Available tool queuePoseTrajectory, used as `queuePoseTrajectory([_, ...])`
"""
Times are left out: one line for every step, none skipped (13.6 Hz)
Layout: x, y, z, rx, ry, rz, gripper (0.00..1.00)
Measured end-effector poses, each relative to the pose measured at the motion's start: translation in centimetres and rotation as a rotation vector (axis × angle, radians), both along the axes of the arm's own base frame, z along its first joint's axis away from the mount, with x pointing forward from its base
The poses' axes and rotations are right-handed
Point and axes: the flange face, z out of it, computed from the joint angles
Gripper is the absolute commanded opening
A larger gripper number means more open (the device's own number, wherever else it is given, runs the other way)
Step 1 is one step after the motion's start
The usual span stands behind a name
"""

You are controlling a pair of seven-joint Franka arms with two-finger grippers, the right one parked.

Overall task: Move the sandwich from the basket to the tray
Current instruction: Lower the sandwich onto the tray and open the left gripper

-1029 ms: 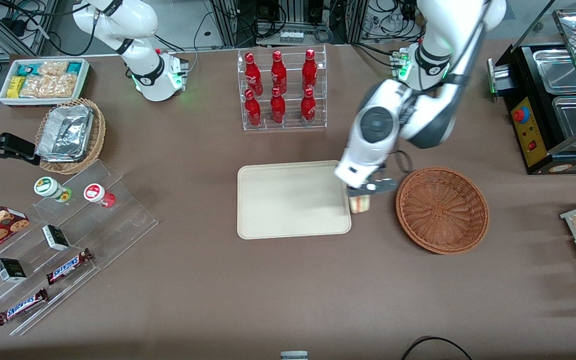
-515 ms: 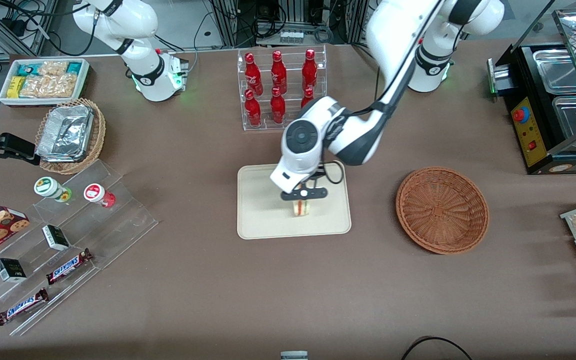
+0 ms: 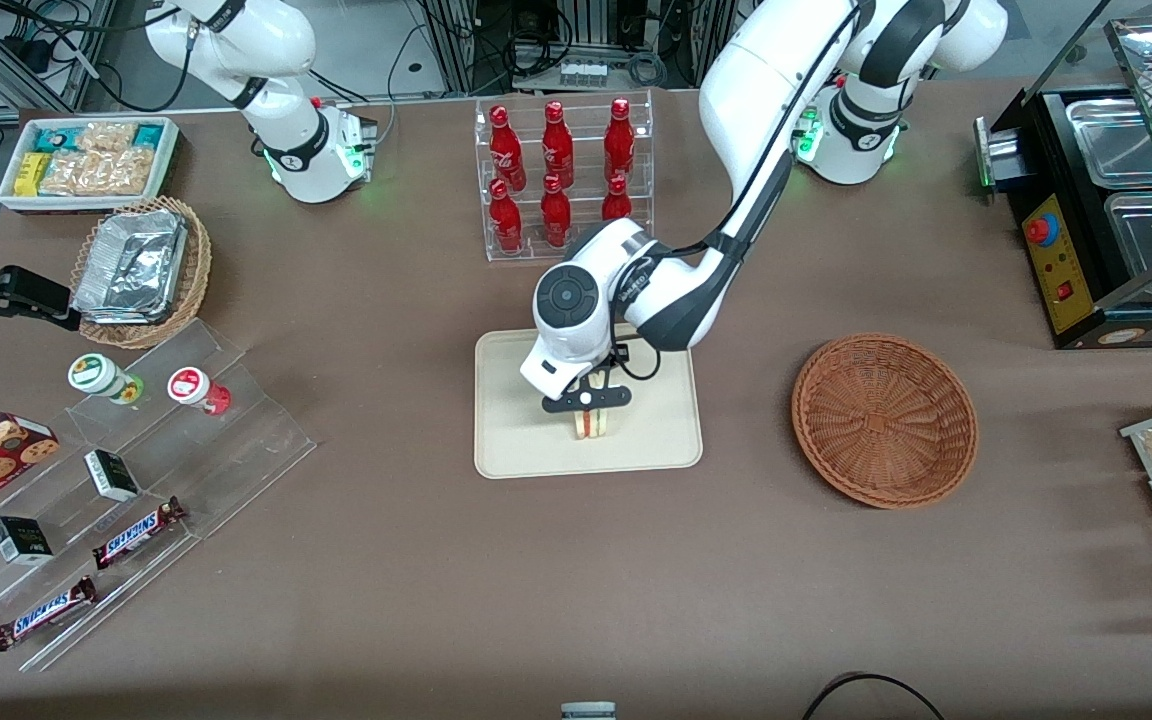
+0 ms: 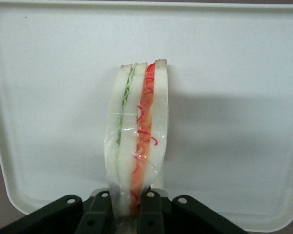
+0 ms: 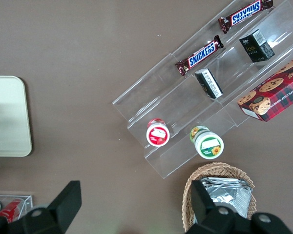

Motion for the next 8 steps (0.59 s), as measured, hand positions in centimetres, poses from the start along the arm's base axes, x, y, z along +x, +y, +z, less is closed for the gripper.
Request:
queuePoseTrajectory([0.0, 0.0, -0.1, 0.002, 0.0, 0.003, 0.0])
queuePoseTrajectory([0.0, 0.0, -0.2, 0.003, 0.0, 0.005, 0.0])
queuePoseTrajectory([0.0, 0.1, -0.3, 0.005, 0.001, 0.009, 0.0])
queuePoseTrajectory([0.1, 0.1, -0.5, 0.01, 0.0, 0.016, 0.0])
queuePoseTrajectory([0.1, 0.2, -0.7, 0.019, -0.003, 0.023, 0.0])
queuePoseTrajectory([0.1, 0.2, -1.0, 0.029, -0.007, 0.031, 0.0])
queuePoseTrajectory([0.1, 0.3, -1.3, 0.036, -0.009, 0.038, 0.0])
queuePoseTrajectory([0.1, 0.3, -1.5, 0.041, -0.009, 0.042, 0.27])
